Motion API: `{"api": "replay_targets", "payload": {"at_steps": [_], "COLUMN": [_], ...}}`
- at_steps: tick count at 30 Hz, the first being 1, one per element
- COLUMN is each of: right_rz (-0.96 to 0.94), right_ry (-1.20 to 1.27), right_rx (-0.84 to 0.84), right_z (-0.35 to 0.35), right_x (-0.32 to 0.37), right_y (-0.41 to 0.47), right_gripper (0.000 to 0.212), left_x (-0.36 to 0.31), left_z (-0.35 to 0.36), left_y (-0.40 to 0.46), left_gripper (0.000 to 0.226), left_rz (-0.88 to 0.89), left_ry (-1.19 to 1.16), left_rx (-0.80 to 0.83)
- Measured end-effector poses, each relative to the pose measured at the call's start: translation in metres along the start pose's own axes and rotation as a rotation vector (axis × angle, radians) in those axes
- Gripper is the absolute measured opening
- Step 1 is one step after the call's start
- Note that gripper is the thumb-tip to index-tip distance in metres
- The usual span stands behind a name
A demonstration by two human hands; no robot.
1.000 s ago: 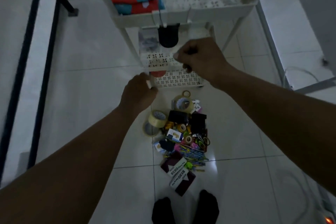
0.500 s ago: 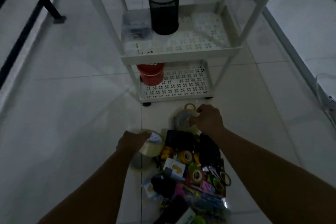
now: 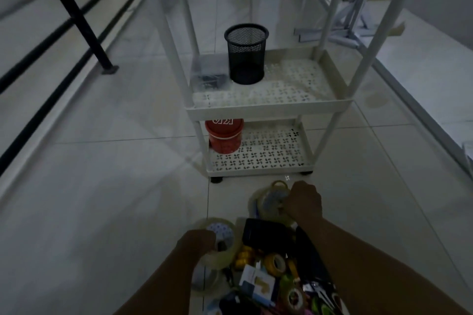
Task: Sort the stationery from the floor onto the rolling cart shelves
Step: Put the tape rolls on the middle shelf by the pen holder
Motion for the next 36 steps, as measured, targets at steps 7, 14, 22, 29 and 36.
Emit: {"api": "replay_targets", "payload": {"at_steps": [7,14,22,29,36], "right_rz": [-0.183,-0.296,-0.335,-0.304,-0.024], "right_ry": [0.245,0.139,0.195,0.380,0.583], "right_rx": [-0.008,0.132,0.275,0.510,0.867], "right_z": [-0.025,0.017,0.057,0.081,0.130], "right_x": [0.050,0.090,0.093,0.104,0.096], "right_y": [-0.021,-0.057,-0.074,-0.081,-0.097], "right_gripper": [0.041,0.030,0.033,0.042,0.099], "left_x": [0.025,0.013,0.037,0.044,0.041], "left_z": [-0.025,-0.033,-0.027,-0.011,-0.002], "left_y": [-0.024,-0.037,-0.036,-0.041,-0.038], "left_gripper": [0.036,0.015,0.002,0.042,0.064], "left_rz": [-0.072,-0.086,-0.074,-0.084,-0.113], "left_ry": [-0.162,-0.253,-0.642,-1.037,-0.984], "left_rx": [-0.221,-0.306,-0.147,-0.022,-0.009]}}
Point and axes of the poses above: each hand's wrist, its own y-axis towards the middle knuckle, its own z-axis out of the palm, x = y × z, the point moved 10 cm from there along y, towards the middle knuckle, and after that the axes turned 8 degrees about z, right-handed, at the moved point
